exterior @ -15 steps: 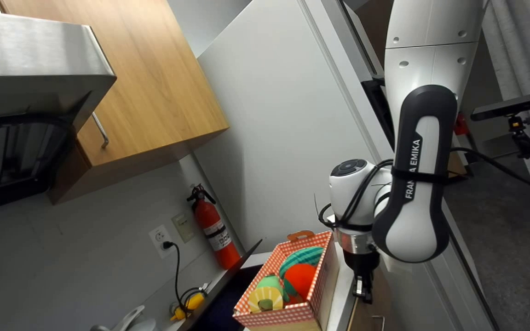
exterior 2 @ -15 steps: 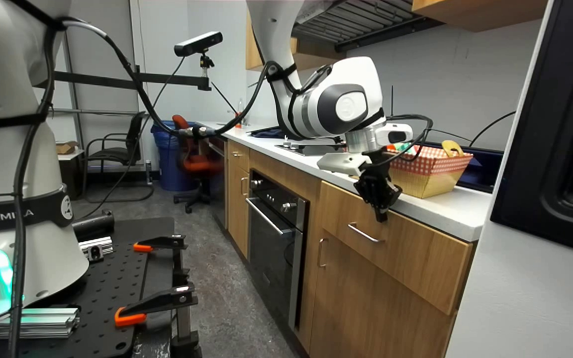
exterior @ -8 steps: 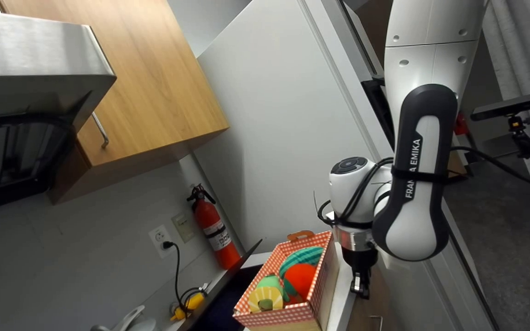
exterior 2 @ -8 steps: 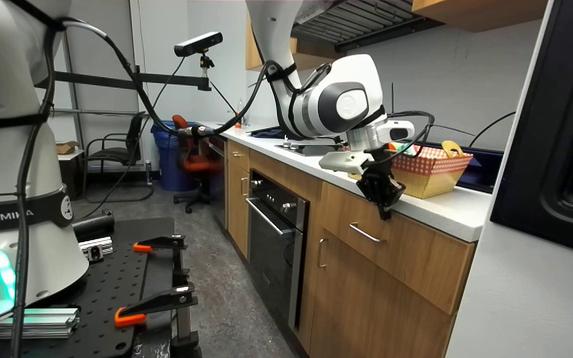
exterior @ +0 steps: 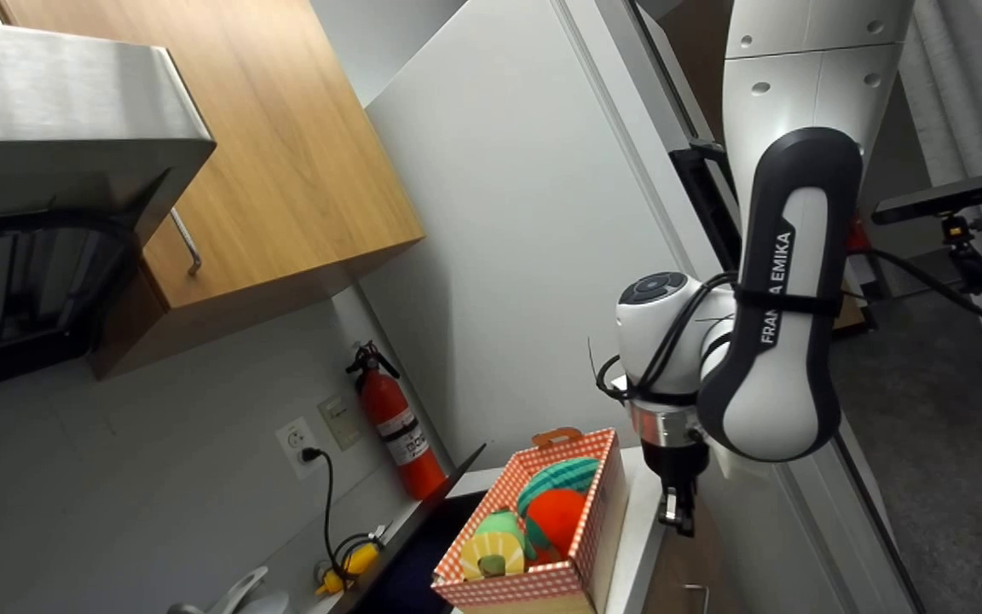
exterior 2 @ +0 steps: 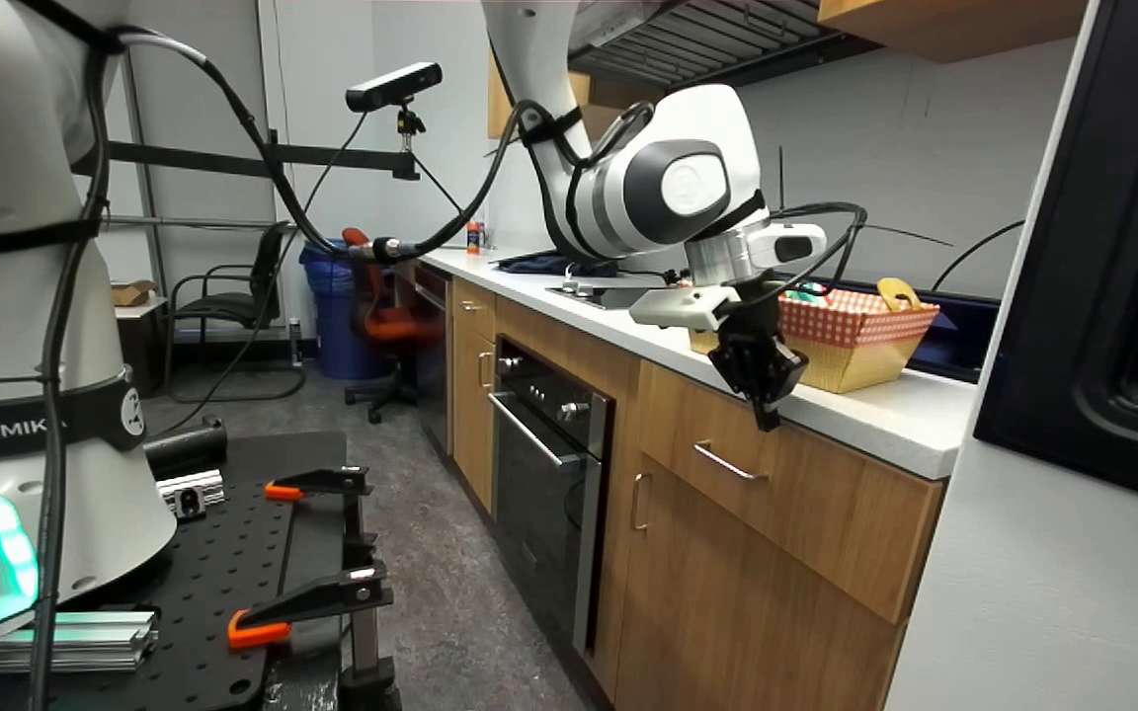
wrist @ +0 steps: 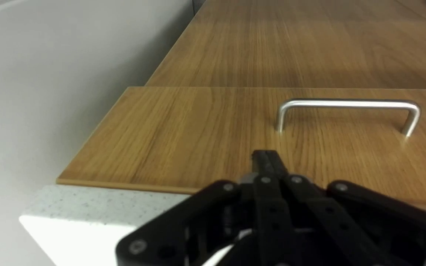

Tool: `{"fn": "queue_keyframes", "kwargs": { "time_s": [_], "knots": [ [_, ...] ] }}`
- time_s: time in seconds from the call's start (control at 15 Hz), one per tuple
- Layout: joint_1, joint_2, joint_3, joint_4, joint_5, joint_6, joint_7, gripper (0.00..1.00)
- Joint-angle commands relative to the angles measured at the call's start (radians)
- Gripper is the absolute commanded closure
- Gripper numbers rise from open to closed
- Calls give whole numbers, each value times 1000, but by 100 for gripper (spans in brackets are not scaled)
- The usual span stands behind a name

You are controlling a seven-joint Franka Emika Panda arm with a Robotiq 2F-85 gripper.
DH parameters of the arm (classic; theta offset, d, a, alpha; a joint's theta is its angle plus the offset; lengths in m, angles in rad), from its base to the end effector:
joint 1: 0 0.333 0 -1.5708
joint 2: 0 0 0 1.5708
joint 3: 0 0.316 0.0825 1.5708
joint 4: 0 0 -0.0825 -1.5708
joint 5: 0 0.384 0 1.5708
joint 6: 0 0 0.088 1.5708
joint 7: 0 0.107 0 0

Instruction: Remove a piece of watermelon plush toy from the open drawer, put the watermelon in the carton box and then close the drawer

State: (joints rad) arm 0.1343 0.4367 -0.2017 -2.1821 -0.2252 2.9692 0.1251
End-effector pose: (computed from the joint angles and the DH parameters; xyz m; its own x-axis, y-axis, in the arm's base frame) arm 0.5900 -0.0227 0.2255 0.9370 0.0802 0.3400 0.0287 -0.9877 0.1540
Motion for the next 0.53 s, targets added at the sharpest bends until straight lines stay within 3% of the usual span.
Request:
{"fn": "queue_keyframes", "kwargs": {
  "time_s": [0.0,0.47],
  "knots": [
    [34,-116,-20,-90,-8,-102,22,100],
    [6,-307,45,-201,-31,-298,48,100]
  ]
}}
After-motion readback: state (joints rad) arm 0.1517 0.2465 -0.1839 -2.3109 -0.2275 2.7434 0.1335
